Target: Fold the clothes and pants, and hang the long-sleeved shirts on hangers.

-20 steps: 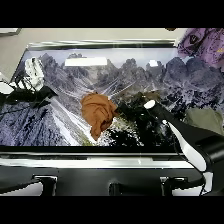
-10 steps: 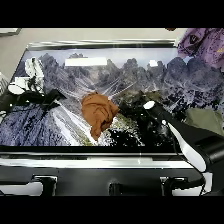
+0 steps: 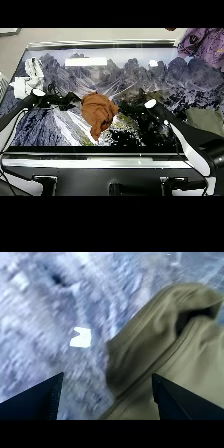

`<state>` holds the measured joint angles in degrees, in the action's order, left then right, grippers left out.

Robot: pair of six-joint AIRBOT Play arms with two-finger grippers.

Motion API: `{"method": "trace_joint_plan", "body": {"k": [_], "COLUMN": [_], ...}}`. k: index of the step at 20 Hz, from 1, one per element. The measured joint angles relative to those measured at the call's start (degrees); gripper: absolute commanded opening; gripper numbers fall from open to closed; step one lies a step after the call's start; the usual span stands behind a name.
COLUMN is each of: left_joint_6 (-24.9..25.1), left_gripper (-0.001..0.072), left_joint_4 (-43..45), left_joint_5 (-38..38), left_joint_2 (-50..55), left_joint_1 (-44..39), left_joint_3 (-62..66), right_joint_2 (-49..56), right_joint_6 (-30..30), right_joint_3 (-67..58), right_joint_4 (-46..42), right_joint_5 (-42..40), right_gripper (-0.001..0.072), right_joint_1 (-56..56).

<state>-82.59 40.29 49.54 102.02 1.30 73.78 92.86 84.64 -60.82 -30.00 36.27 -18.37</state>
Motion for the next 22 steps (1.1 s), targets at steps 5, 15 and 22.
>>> {"method": "trace_joint_plan", "body": {"k": [5,15,22], "left_joint_6": [0.0,-0.6,-2.4], "left_gripper": [0.0007,0.0013,0.0013], "left_joint_4": [-0.1,4.5,12.4], "left_joint_5": [-0.9,3.5,9.7], "left_joint_2": [4.2,0.0,-14.1], "left_joint_1": [-1.8,1.4,6.7], "left_joint_3": [4.3,16.9,40.5], "right_joint_2": [-0.5,-10.4,-22.8], "right_joint_6": [0.0,2.0,4.6], "right_joint_3": [0.0,-6.7,-30.8], "right_joint_4": [-0.6,-11.9,-27.3], "right_joint_5": [0.8,1.4,6.9], "right_gripper": [0.0026,0.0024,0.0025], "right_joint_1": [0.0,2.9,9.0]}}
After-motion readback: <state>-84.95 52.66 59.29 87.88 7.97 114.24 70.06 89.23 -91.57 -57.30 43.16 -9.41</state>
